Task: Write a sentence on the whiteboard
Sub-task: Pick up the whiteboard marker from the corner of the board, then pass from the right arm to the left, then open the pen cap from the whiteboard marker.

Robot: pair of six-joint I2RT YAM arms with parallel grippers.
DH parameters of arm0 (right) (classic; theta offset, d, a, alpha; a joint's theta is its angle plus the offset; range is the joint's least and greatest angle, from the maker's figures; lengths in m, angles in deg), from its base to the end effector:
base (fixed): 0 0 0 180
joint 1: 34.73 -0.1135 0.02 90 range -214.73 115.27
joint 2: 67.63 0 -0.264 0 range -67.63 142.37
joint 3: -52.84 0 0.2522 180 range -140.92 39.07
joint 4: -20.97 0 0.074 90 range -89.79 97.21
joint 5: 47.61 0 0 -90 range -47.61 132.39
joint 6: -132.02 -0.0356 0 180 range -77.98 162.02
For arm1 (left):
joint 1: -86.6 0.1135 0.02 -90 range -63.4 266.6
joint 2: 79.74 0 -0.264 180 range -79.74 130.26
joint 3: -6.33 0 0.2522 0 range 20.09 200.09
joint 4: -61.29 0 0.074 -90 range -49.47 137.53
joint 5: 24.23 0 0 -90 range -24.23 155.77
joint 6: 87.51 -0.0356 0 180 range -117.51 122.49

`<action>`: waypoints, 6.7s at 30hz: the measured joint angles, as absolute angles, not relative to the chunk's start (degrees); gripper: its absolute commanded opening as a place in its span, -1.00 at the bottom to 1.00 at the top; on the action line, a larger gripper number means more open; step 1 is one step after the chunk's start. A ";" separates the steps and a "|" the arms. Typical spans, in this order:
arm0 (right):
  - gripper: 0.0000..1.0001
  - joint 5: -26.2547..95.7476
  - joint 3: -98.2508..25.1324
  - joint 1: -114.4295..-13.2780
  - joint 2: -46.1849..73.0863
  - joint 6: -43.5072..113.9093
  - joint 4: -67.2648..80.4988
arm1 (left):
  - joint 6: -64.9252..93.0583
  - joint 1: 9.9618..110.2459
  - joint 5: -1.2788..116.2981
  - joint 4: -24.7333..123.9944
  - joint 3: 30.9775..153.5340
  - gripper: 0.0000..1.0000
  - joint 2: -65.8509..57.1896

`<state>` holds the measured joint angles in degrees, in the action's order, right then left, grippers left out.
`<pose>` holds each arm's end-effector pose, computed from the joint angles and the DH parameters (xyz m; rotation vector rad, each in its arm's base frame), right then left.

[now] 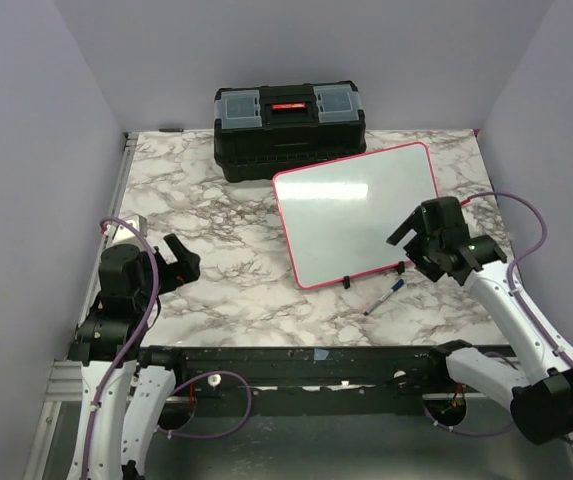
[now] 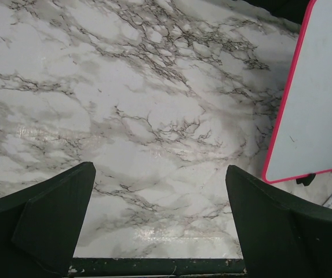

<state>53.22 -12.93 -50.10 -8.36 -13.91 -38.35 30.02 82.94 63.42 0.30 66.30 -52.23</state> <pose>0.1961 0.0470 0.2822 0.9384 2.3103 0.2966 0.0946 -0.0075 0.3185 -0.4072 2.0499 -0.3753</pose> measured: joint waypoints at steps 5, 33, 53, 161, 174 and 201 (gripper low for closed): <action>0.75 55.36 -9.00 -56.03 -9.11 -16.33 -39.62 | 29.88 83.12 62.39 0.63 66.13 0.97 -50.77; 0.07 60.12 4.75 -59.65 -3.84 -19.46 -33.71 | 29.03 83.12 57.54 1.59 66.13 0.97 -48.69; -0.99 62.40 3.42 -64.31 5.71 -19.44 -29.12 | 28.62 83.23 55.99 2.45 66.11 0.97 -48.93; 0.47 61.85 -32.06 -109.73 13.01 31.29 -13.87 | 33.73 64.39 19.66 10.36 73.25 -1.00 -27.27; 0.91 67.38 -26.35 -109.20 4.42 17.52 -10.68 | 39.98 64.36 23.97 17.11 73.97 -1.00 -33.28; 0.74 33.22 -5.37 -87.26 -10.49 -9.88 30.59 | 60.18 64.58 23.95 48.08 73.06 -1.00 -36.01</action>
<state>33.22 -5.37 -87.26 -10.49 -9.88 30.59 60.18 64.58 23.95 48.08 73.06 -36.01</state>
